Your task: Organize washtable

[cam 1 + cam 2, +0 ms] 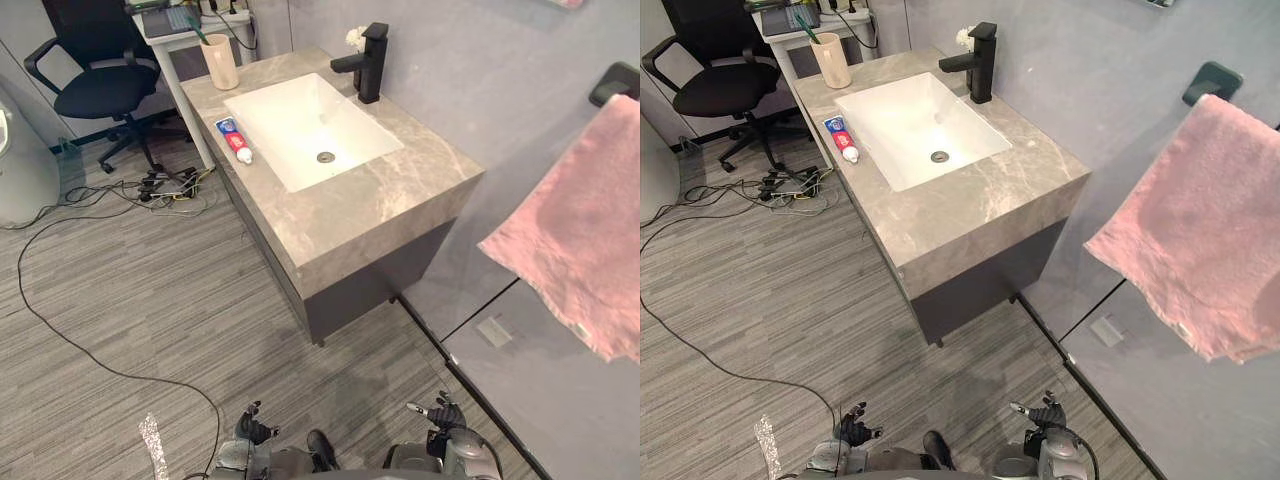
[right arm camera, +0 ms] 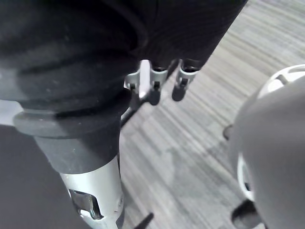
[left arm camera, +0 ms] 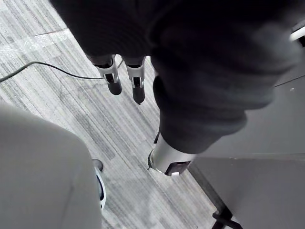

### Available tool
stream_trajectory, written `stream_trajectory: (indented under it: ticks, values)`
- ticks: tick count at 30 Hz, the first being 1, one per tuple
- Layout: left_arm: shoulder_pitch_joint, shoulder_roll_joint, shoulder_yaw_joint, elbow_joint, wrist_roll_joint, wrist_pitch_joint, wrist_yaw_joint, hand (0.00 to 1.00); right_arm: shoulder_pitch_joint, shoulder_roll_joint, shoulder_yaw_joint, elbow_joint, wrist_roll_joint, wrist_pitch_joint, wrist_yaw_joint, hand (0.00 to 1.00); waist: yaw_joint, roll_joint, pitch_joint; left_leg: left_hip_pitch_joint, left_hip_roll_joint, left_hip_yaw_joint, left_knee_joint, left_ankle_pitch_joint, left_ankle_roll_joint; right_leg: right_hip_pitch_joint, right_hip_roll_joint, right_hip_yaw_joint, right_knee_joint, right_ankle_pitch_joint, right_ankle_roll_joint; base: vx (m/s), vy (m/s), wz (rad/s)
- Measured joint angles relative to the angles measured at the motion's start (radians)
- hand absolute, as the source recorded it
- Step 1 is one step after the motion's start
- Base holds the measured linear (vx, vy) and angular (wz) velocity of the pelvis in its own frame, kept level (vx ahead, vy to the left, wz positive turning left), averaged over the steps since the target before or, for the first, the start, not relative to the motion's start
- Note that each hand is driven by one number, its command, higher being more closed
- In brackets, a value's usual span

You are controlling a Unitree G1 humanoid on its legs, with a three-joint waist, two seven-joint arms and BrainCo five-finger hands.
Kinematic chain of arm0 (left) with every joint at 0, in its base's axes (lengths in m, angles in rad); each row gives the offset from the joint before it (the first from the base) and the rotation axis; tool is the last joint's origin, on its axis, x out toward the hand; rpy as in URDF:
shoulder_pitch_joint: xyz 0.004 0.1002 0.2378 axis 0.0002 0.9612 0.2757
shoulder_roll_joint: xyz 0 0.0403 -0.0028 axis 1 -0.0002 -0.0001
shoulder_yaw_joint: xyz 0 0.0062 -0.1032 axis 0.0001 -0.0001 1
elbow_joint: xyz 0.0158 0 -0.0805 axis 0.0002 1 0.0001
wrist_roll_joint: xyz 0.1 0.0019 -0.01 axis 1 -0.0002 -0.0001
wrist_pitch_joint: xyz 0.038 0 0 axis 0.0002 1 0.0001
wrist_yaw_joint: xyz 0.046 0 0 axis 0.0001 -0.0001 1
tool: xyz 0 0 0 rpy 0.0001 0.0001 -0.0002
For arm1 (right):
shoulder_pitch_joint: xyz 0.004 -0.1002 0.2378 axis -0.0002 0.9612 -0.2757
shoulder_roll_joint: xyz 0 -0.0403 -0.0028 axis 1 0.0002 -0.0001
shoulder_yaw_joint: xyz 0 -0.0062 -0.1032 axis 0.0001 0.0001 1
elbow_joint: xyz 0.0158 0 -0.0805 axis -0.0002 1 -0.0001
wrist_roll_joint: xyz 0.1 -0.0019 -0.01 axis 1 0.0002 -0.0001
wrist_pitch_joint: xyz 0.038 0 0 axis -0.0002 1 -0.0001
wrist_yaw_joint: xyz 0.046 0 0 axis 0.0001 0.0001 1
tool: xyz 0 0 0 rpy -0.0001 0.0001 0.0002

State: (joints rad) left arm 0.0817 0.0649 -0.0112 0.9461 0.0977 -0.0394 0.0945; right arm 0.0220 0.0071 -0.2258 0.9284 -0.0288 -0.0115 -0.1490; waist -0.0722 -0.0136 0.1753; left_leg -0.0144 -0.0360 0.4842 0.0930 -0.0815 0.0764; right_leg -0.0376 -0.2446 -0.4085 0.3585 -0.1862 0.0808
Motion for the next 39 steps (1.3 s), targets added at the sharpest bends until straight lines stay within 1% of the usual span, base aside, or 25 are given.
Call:
stream_trajectory:
  ticks: [1,2,4,6,7,9,10,11,14,19,20,21,22,23,24,25,26,27,28,29,30,32,34,36,39]
  values:
    - [-0.001,0.002,-0.008,-0.001,0.007,0.004,0.0,0.0,0.015,-0.001,0.0,0.0,0.005,0.0,0.002,0.0,-0.004,-0.005,0.002,0.009,-0.017,-0.039,-0.044,0.023,-0.006,-0.026,0.026,0.12,0.025,-0.015,-0.002,-0.18,-0.021,0.55]
    - [-0.001,0.002,-0.008,-0.001,0.012,0.008,0.001,0.0,0.016,0.0,-0.001,0.0,0.011,0.0,0.001,0.0,-0.004,-0.005,0.002,0.016,-0.023,-0.066,-0.065,0.031,-0.014,-0.035,0.05,0.185,0.03,-0.017,0.0,-0.17,-0.034,0.61]
    - [-0.001,0.002,-0.008,-0.001,0.029,0.012,0.001,0.0,0.029,0.002,0.0,-0.001,0.011,-0.003,0.002,0.0,-0.007,-0.011,0.002,0.03,-0.03,-0.114,-0.093,0.037,-0.023,-0.035,0.091,0.262,0.017,-0.018,0.001,-0.1,-0.064,0.6]
    - [-0.002,0.011,-0.006,-0.002,0.034,0.012,0.0,0.0,0.038,0.011,0.009,-0.003,0.018,-0.009,0.003,0.0,-0.007,-0.035,0.001,0.03,-0.051,-0.155,-0.116,0.053,-0.042,-0.023,0.108,0.314,-0.013,-0.01,-0.012,-0.1,-0.089,0.81]
    - [0.002,0.007,-0.004,-0.002,0.034,0.012,0.001,0.0,0.043,0.01,0.008,-0.005,0.019,-0.01,0.006,0.0,-0.008,-0.036,-0.002,0.047,-0.062,-0.182,-0.161,0.064,-0.06,-0.016,0.106,0.295,-0.022,-0.013,-0.015,-0.08,-0.074,0.82]
    - [0.008,-0.012,0.039,-0.002,0.047,0.011,0.001,0.0,0.064,0.013,0.008,-0.011,0.019,-0.01,0.018,0.0,0.006,-0.033,-0.014,0.061,-0.064,-0.184,-0.19,0.079,-0.042,-0.01,0.096,0.267,-0.066,-0.011,-0.016,0.02,-0.003,0.44]
    - [0.012,-0.018,0.055,-0.001,0.052,0.011,0.002,0.0,0.066,0.011,0.008,-0.012,0.019,-0.01,0.019,0.0,0.008,-0.027,-0.017,0.071,-0.054,-0.185,-0.192,0.078,-0.044,-0.006,0.099,0.264,-0.072,-0.009,-0.013,0.1,-0.004,0.23]
    - [0.016,-0.025,0.07,0.009,0.054,0.013,0.002,0.0,0.065,0.008,0.009,-0.025,0.019,-0.012,0.019,0.0,-0.002,-0.009,-0.016,0.08,-0.035,-0.181,-0.196,0.093,-0.041,0.013,0.116,0.258,-0.083,-0.007,-0.012,0.06,-0.005,0.25]
    - [0.025,-0.036,0.101,0.008,0.064,0.013,0.001,0.0,0.08,0.006,0.013,-0.032,0.015,-0.012,0.02,0.0,0.009,0.007,-0.036,0.065,-0.029,-0.181,-0.196,0.101,-0.043,0.036,0.14,0.283,-0.138,0.015,-0.018,0.03,0.035,0.15]
    - [0.027,-0.044,0.123,0.007,0.067,0.013,0.0,0.0,0.086,0.005,0.018,-0.03,0.004,-0.017,0.021,0.0,0.018,0.012,-0.043,0.03,-0.034,-0.188,-0.194,0.105,-0.048,0.048,0.152,0.273,-0.207,0.044,-0.011,0.07,0.062,0.15]
    - [0.026,-0.043,0.127,0.007,0.067,0.013,-0.002,0.0,0.089,0.004,0.02,-0.031,-0.003,-0.018,0.021,0.0,0.024,0.015,-0.045,0.028,-0.038,-0.212,-0.177,0.126,-0.051,0.053,0.151,0.263,-0.211,0.044,-0.01,0.09,0.039,0.38]
    - [0.02,-0.042,0.127,0.006,0.067,0.013,-0.006,0.0,0.092,0.003,0.019,-0.032,-0.003,-0.022,0.02,0.0,0.027,0.013,-0.043,0.008,-0.043,-0.23,-0.138,0.127,-0.043,0.053,0.139,0.241,-0.204,0.044,-0.01,0.1,0.035,0.5]
    - [0.016,-0.042,0.127,0.006,0.067,0.013,-0.006,0.0,0.092,0.003,0.02,-0.033,-0.003,-0.023,0.02,0.0,0.027,0.014,-0.042,-0.002,-0.048,-0.241,-0.122,0.118,-0.035,0.053,0.135,0.229,-0.198,0.044,-0.01,0.11,0.019,0.72]
    - [0.014,-0.041,0.128,0.003,0.066,0.014,-0.007,0.0,0.095,0.001,0.023,-0.047,-0.007,-0.022,0.021,0.0,0.023,0.023,-0.037,-0.037,-0.049,-0.229,-0.084,0.061,-0.028,0.053,0.123,0.213,-0.181,0.051,-0.016,0.07,0.066,0.78]
    - [0.019,-0.037,0.134,-0.009,0.067,0.014,-0.007,0.0,0.102,0.009,0.033,-0.052,-0.021,-0.017,0.021,0.0,0.023,-0.026,-0.051,-0.043,-0.042,-0.131,-0.028,-0.05,-0.062,0.054,0.074,0.191,-0.204,0.085,-0.029,0.07,0.114,0.81]
    - [0.016,-0.023,0.135,-0.011,0.068,0.013,-0.007,0.0,0.105,0.017,0.037,-0.053,-0.023,-0.017,0.021,0.0,0.023,-0.03,-0.045,-0.074,-0.019,-0.082,0.072,-0.076,-0.027,0.056,0.052,0.175,-0.204,0.093,-0.01,0.06,0.119,0.54]
    - [0.012,-0.026,0.139,-0.015,0.063,0.009,-0.008,0.0,0.105,0.015,0.027,-0.07,-0.03,-0.016,0.022,0.0,0.032,0.002,-0.034,-0.107,0.067,-0.041,0.242,-0.092,0.017,0.049,0.056,0.156,-0.163,0.077,0.009,0.07,0.061,0.28]
    - [0.016,-0.049,0.14,-0.015,0.062,0.005,-0.007,0.0,0.099,-0.013,0.023,-0.081,-0.044,-0.018,0.021,0.0,0.027,0.037,-0.022,-0.115,0.112,-0.074,0.27,-0.12,-0.011,0.036,0.087,0.165,-0.116,0.033,0.038,0.06,0.051,0.19]
    - [0.012,-0.048,0.137,-0.01,0.063,0.01,-0.008,0.0,0.076,-0.027,0.015,-0.058,-0.051,-0.009,0.02,0.0,0.027,0.039,-0.022,-0.089,0.084,-0.081,0.227,-0.108,-0.01,0.03,0.075,0.187,-0.105,0.016,0.032,0.06,0.049,0.24]
    - [0.016,-0.042,0.123,-0.003,0.063,0.009,-0.008,0.0,0.071,-0.024,0.013,-0.04,-0.054,-0.008,0.019,0.0,0.017,0.029,-0.029,-0.062,0.048,-0.087,0.136,-0.062,-0.007,0.029,0.069,0.207,-0.138,0.023,0.02,0.05,0.046,0.24]
    - [0.017,-0.041,0.121,-0.002,0.063,0.009,-0.008,0.0,0.069,-0.022,0.013,-0.034,-0.055,-0.009,0.02,0.0,0.016,0.026,-0.032,-0.051,0.034,-0.09,0.092,-0.038,-0.008,0.028,0.069,0.213,-0.153,0.03,0.016,0.03,-0.002,0.22]
    - [0.016,-0.029,0.1,0.004,0.068,0.01,-0.007,0.0,0.036,-0.016,0.012,0.007,-0.061,-0.007,0.02,0.0,0.004,0.024,-0.04,-0.038,0.002,-0.105,-0.048,0.049,-0.021,-0.001,0.074,0.214,-0.192,0.054,0.022,0.02,-0.023,0.19]
    - [0.014,-0.023,0.088,0.007,0.069,0.01,-0.008,0.0,0.02,-0.017,0.012,0.034,-0.062,-0.007,0.02,0.0,0.003,0.024,-0.039,-0.024,-0.001,-0.112,-0.108,0.085,-0.024,-0.002,0.088,0.209,-0.213,0.071,0.02,0.01,-0.047,0.05]
    - [0.015,-0.022,0.087,0.018,0.07,0.01,-0.008,0.0,0.013,-0.016,0.014,0.049,-0.062,-0.006,0.018,0.0,0.003,0.021,-0.038,0.029,0.0,-0.117,-0.181,0.119,-0.035,0.024,0.105,0.21,-0.227,0.08,0.016,0.03,-0.076,-0.09]
    - [0.015,-0.022,0.082,0.029,0.071,0.01,-0.008,0.0,0.007,-0.016,0.022,0.061,-0.063,-0.007,0.018,0.0,-0.001,0.02,-0.037,0.058,0.007,-0.125,-0.193,0.122,-0.036,0.056,0.116,0.211,-0.24,0.077,0.011,0.02,-0.066,-0.04]
